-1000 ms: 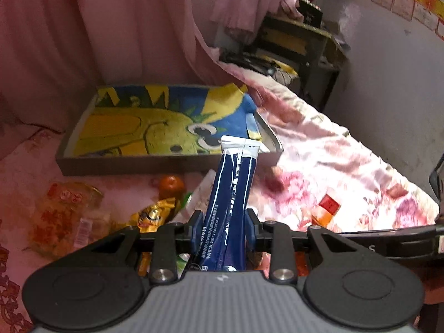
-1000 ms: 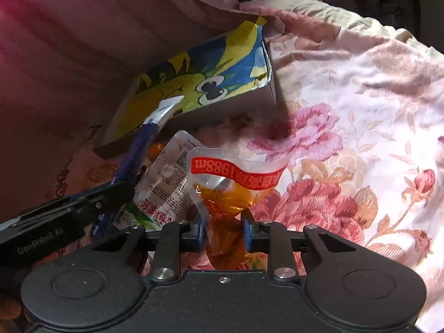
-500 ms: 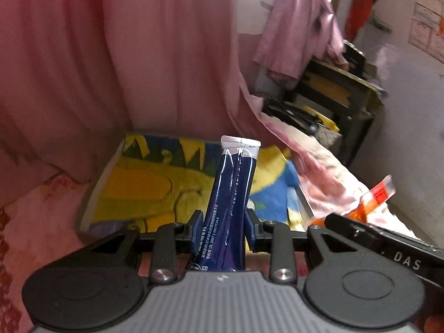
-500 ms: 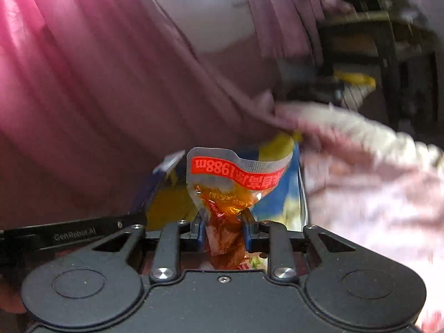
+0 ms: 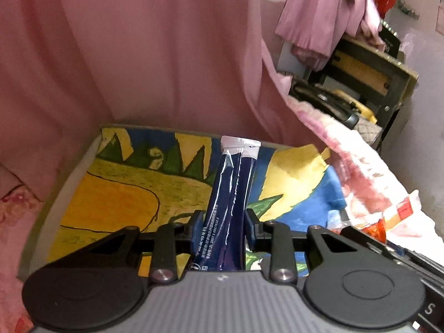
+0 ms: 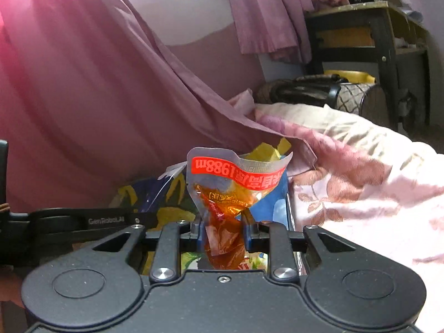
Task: Organize snacks
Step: 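Carry blue packet with left tool into the tray while right tool carries orange packet there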
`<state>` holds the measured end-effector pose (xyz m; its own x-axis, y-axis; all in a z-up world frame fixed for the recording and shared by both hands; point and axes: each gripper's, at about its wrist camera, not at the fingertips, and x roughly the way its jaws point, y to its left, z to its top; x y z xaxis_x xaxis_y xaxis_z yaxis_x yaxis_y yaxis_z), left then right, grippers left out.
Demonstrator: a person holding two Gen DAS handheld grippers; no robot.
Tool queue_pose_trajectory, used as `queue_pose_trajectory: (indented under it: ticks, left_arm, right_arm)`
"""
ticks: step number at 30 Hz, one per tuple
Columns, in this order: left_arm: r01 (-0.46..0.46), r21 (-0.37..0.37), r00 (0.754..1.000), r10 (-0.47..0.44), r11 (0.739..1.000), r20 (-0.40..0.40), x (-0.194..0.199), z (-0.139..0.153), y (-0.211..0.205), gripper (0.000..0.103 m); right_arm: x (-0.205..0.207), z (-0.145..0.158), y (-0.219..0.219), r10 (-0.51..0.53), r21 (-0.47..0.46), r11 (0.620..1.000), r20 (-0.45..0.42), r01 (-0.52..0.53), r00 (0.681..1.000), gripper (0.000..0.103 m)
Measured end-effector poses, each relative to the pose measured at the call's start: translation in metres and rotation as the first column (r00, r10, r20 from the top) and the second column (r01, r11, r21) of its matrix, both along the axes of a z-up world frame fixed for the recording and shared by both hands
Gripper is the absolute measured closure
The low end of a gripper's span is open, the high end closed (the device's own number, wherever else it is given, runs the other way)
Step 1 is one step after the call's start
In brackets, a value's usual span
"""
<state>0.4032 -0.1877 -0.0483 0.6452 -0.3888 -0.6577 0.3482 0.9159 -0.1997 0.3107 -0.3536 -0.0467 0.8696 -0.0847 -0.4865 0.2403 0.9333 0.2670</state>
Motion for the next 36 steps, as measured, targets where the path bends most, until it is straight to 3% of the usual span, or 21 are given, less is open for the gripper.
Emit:
queue_pose_trajectory:
  ticks: [10, 19, 27, 31, 36]
  left_arm:
    - [-0.061, 0.038, 0.995, 0.064, 0.997, -0.077, 0.011, -0.019, 0.000, 0.068]
    - [-0.075, 0.099, 0.990, 0.085, 0.992, -0.111, 0.010, -0.030, -0.005, 0.067]
    - [-0.118, 0.089, 0.982, 0.130, 0.989, -0.135, 0.005, -0.026, 0.002, 0.062]
    - [-0.170, 0.050, 0.974, 0.176, 0.984, -0.141, 0.002, -0.020, 0.012, 0.047]
    - [-0.199, 0.061, 0.971, 0.206, 0.978, -0.124, -0.005, -0.012, 0.020, 0.032]
  right_arm:
    - [0.017, -0.020, -0.011, 0.004, 0.099, 0.995, -0.058, 0.002, 0.998, 0.075]
    - [0.023, -0.026, -0.008, 0.009, 0.079, 0.997, -0.084, -0.002, 0.996, 0.074]
    - [0.025, -0.026, -0.010, 0.018, 0.095, 0.995, -0.116, -0.007, 0.993, 0.060]
    - [0.022, -0.021, -0.006, 0.030, 0.085, 0.996, -0.115, -0.021, 0.993, 0.042]
    - [0.017, -0.013, -0.001, 0.051, 0.076, 0.996, -0.104, -0.043, 0.993, 0.023]
